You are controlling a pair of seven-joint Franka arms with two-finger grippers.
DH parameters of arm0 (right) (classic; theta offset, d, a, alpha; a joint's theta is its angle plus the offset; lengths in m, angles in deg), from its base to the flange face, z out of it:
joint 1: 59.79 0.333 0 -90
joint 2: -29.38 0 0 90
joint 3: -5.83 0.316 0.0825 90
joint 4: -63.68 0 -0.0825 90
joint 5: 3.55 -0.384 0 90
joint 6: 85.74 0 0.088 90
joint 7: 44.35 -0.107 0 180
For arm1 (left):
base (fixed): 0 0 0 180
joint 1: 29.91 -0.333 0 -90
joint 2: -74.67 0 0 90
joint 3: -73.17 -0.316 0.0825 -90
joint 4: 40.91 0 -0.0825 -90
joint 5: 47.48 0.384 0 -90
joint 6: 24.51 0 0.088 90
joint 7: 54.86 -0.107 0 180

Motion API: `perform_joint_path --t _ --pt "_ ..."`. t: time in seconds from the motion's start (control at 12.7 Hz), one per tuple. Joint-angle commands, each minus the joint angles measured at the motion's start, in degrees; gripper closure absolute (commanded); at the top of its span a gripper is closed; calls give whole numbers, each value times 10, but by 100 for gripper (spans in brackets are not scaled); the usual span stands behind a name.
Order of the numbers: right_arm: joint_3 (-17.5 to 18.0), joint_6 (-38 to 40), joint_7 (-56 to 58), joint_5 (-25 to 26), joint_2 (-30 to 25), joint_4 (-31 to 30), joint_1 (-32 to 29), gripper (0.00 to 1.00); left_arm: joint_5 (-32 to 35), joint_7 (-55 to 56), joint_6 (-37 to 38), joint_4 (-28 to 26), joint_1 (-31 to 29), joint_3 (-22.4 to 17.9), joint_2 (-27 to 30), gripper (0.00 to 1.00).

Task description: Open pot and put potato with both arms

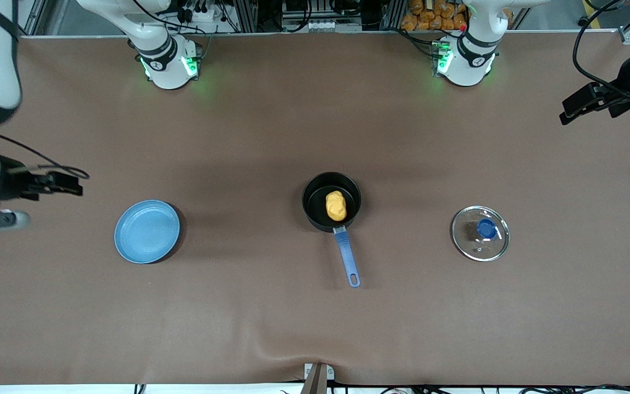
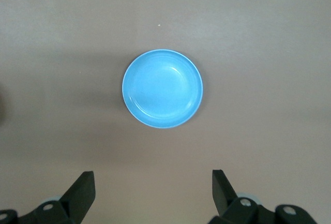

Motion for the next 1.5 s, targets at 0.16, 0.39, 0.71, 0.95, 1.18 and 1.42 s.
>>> perform_joint_path --t 0.16,0.39,0.71,0.95,1.18,1.42 --pt "13 -18 2 6 -141 -127 -25 0 -10 -14 18 12 -5 2 9 0" --pt "12 -60 2 6 -190 -184 -26 0 -10 -15 18 12 -6 2 9 0" --pt "12 -101 2 23 -236 -239 -26 0 -10 -20 18 12 -7 0 10 0" --pt "13 -105 2 30 -240 -241 -26 0 -10 -23 18 12 -7 -1 9 0" --pt "13 -104 2 31 -241 -239 -25 0 -6 -34 18 12 -11 2 9 0" --pt "13 -102 2 30 -242 -239 -25 0 -5 -49 18 13 -12 2 10 0"
